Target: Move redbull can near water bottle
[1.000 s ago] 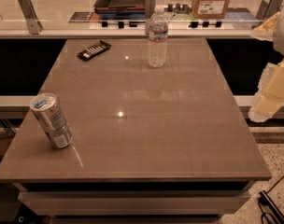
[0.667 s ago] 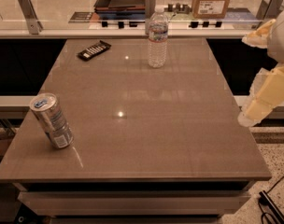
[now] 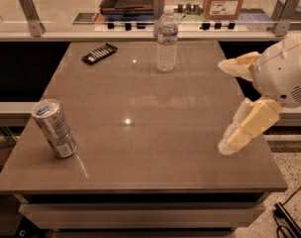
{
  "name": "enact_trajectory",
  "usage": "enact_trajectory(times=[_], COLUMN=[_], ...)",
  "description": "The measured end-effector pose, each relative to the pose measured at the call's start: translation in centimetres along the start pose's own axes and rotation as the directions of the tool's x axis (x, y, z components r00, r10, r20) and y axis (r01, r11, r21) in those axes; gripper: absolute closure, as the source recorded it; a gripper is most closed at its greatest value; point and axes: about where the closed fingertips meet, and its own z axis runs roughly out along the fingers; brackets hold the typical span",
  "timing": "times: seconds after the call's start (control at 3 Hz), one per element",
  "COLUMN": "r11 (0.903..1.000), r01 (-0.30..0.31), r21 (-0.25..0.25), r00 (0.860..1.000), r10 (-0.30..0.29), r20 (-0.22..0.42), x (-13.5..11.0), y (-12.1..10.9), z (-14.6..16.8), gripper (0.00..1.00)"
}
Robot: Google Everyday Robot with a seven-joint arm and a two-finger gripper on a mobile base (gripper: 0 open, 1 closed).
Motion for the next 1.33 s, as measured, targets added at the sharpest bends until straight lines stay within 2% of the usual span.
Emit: enact_trajectory(times=[0.33, 0.67, 1.0, 1.33], r11=[0.9973, 0.9955, 0.9941, 0.9929], r01=[0.027, -0.011, -0.079, -0.094], r21=[-0.069, -0.094, -0.074, -0.073], r00=[0.987, 0.942, 0.882, 0.861], r10=[-0.015, 0.042, 0.105, 0.117], r20=[0.158, 0.332, 0.459, 0.494], x=[-3.6, -5.5, -7.1, -8.2], y=[1.6, 2.7, 2.6, 2.5], z=[2.0, 4.1, 5.2, 4.8], gripper=[0.00, 0.00, 0.00, 0.00])
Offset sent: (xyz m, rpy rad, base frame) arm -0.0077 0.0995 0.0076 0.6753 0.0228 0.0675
